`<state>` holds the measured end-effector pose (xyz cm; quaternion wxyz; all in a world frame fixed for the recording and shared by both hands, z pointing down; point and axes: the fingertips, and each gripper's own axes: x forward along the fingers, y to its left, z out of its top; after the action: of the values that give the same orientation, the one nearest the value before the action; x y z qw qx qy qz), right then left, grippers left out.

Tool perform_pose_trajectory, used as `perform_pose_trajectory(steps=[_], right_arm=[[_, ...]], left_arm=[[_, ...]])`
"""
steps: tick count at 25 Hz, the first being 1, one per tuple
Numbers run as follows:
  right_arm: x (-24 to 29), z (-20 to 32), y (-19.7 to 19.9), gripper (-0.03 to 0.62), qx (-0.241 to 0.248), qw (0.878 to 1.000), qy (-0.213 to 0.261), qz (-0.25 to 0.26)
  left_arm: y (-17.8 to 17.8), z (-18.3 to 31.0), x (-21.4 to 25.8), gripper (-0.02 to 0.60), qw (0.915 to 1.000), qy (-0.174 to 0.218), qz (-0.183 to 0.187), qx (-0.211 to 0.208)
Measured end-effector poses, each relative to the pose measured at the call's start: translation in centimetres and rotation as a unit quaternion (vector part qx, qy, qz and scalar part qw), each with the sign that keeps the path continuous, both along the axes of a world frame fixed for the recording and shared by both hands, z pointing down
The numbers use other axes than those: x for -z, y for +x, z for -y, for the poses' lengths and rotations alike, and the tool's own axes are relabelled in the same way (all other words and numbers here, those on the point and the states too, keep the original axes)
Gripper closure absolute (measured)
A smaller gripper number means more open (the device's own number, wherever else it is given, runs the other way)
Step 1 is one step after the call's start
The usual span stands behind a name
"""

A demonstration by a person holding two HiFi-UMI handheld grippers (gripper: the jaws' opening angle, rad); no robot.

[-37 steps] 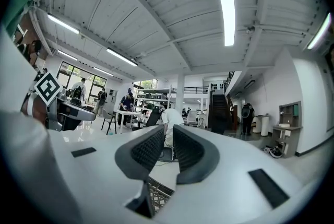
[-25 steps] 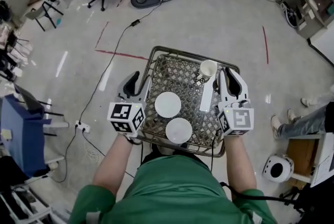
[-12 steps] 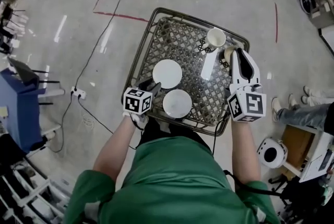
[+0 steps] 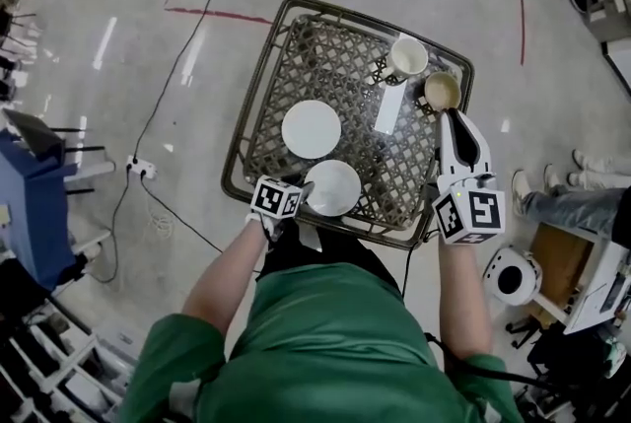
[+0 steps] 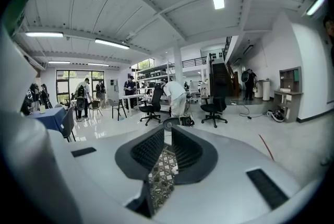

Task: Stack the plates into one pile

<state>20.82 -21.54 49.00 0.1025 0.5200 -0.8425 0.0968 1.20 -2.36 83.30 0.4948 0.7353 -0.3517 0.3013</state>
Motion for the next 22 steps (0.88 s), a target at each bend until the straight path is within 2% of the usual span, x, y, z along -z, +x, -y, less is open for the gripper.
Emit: perform_pose_trajectory(steps=[5, 9, 11, 12, 15, 22], right_arm=[[-0.7, -1.1, 1.3, 0.539, -0.024, 1.0, -0.01, 0.005], [-0.5, -2.1, 1.7, 0.539, -0.041, 0.999, -0.012, 0.013], [-0.5, -2.7, 1.8, 0.539, -0.05, 0.999, -0.013, 0.016], [-0.6, -3.0, 1.8, 0.539, -0.055, 0.998, -0.014, 0.017], [-0.8, -3.9, 2.0, 0.541, -0.068, 0.997, -0.017, 0.022], [-0.4, -4.7, 1.4, 0.548, -0.091, 0.995, -0.012, 0.037]], left_arm=[[0.5, -0.4, -0.4, 0.408, 0.9998, -0.003, 0.004, -0.017], [1.4, -1.2, -0.5, 0.42, 0.9984, -0.005, 0.019, -0.053], [1.2, -1.2, -0.8, 0.458, 0.9982, -0.01, 0.026, -0.054], [1.0, -1.1, -0.8, 0.489, 0.9986, -0.015, 0.022, -0.047], [0.9, -0.2, 0.3, 0.516, 0.9995, -0.011, -0.005, -0.029], [1.1, 2.3, 4.2, 0.541, 0.9975, 0.037, -0.038, -0.046]])
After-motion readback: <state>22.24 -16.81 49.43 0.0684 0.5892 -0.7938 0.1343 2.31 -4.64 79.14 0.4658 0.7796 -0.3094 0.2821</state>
